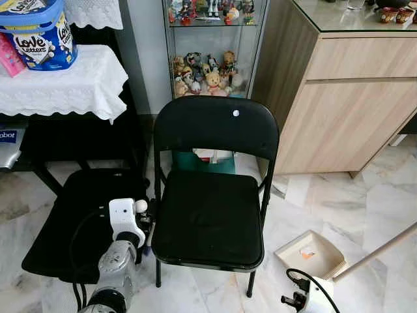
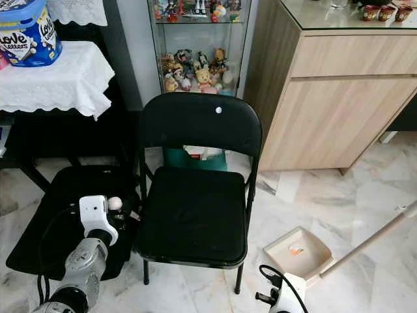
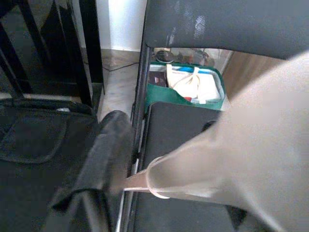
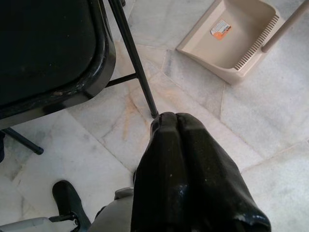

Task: Sweep floor

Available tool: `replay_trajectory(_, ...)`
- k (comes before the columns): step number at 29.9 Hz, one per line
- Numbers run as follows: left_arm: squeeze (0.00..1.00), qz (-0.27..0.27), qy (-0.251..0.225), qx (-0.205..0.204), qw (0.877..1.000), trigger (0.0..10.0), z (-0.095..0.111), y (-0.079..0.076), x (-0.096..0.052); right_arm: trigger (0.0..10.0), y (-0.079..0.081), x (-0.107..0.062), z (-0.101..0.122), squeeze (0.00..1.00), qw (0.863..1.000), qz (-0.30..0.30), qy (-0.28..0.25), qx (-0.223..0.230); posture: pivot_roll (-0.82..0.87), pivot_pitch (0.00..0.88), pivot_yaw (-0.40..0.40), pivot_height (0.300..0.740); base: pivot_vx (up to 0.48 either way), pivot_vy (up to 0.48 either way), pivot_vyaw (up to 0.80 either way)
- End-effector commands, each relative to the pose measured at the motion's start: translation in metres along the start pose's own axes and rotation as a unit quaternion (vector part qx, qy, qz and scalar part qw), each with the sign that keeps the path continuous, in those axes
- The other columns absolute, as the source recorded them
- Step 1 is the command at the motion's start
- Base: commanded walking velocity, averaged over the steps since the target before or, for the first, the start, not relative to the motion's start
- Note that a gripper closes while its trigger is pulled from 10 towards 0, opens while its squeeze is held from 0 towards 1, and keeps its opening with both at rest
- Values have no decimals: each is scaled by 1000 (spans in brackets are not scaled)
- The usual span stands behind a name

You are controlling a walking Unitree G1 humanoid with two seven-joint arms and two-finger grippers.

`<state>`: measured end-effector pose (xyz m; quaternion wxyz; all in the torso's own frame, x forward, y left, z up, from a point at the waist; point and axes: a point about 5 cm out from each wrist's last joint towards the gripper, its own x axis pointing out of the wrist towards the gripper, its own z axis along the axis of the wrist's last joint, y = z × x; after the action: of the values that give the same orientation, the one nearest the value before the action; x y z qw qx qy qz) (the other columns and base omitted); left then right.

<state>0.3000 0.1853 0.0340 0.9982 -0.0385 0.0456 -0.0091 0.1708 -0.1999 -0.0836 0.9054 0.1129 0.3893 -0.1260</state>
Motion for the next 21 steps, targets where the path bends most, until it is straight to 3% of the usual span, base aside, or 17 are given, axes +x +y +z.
replay_trajectory(1,0,-4,16,16,1000,0,-7,2,-4,10000,-1,-1,-3,0,1000,-2,5,-1,-39,102,-30,740,0,0,0)
replay_trajectory(21,0,3,21,21,1000,0,-7,5,-3,10000,-1,-2,-6,0,1000,-4,8,4,-33,119,-26,740,0,0,0)
